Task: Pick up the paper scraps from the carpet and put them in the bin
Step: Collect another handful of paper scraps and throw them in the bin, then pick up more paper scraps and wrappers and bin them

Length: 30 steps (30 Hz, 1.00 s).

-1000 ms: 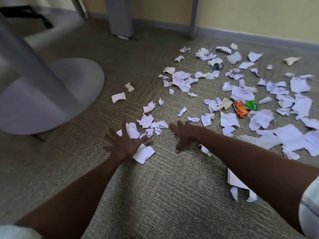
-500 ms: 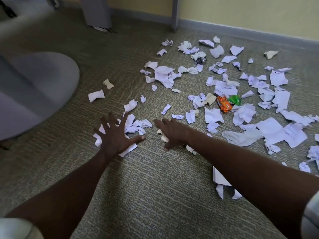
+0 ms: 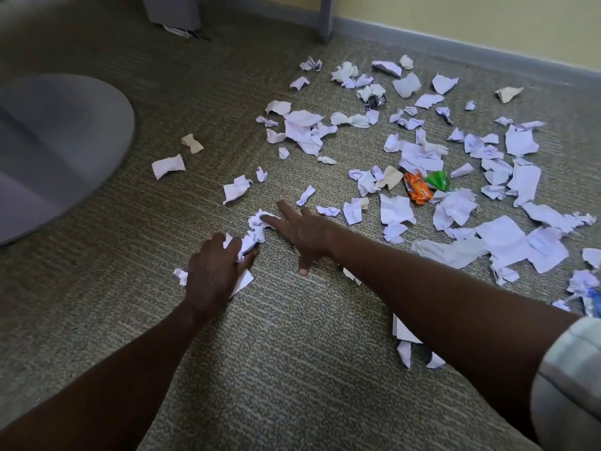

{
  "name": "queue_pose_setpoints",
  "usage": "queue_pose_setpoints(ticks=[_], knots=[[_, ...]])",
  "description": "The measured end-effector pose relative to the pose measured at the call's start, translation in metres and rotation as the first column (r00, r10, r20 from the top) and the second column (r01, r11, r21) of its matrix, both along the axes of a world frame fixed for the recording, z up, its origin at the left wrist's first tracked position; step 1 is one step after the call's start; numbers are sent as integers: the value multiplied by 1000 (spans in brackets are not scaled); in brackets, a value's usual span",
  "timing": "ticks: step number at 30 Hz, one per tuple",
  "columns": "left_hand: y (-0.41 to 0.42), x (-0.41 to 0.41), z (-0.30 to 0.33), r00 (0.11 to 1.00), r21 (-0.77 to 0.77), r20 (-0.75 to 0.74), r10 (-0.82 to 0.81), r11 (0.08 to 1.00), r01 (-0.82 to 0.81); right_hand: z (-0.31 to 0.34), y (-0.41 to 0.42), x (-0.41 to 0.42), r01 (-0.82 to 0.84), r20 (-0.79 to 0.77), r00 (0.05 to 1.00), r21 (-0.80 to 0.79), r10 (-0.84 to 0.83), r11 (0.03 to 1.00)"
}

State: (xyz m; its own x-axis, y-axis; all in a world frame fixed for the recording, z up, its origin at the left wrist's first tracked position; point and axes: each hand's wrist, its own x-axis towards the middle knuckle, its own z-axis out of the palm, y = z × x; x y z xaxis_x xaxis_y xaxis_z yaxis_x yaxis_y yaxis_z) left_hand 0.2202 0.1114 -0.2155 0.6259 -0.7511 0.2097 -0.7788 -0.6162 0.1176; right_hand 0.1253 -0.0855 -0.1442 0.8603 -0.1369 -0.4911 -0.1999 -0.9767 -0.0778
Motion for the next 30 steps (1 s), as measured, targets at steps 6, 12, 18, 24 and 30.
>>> queue_pose_setpoints(ticks=[6, 12, 18, 24, 30], knots=[[5, -23, 6, 989, -14, -19, -145, 989, 145, -3, 9, 19, -87, 17, 996, -22, 87, 996], [16, -34, 8, 981, -48, -97, -170, 985, 166, -3, 18, 26, -172, 110, 979, -20, 174, 985], [21, -35, 6, 969, -92, -222, -113, 991, 94, -2, 17, 19, -207, 198, 960, 33, 196, 978], [7, -41, 18, 899, -207, -395, -189, 972, 113, 0, 24, -3, 35, 171, 982, 284, -86, 958], [-29, -53, 49, 760, -412, -616, -209, 907, -85, 27, 11, -28, 320, -2, 898, 689, -440, 650]])
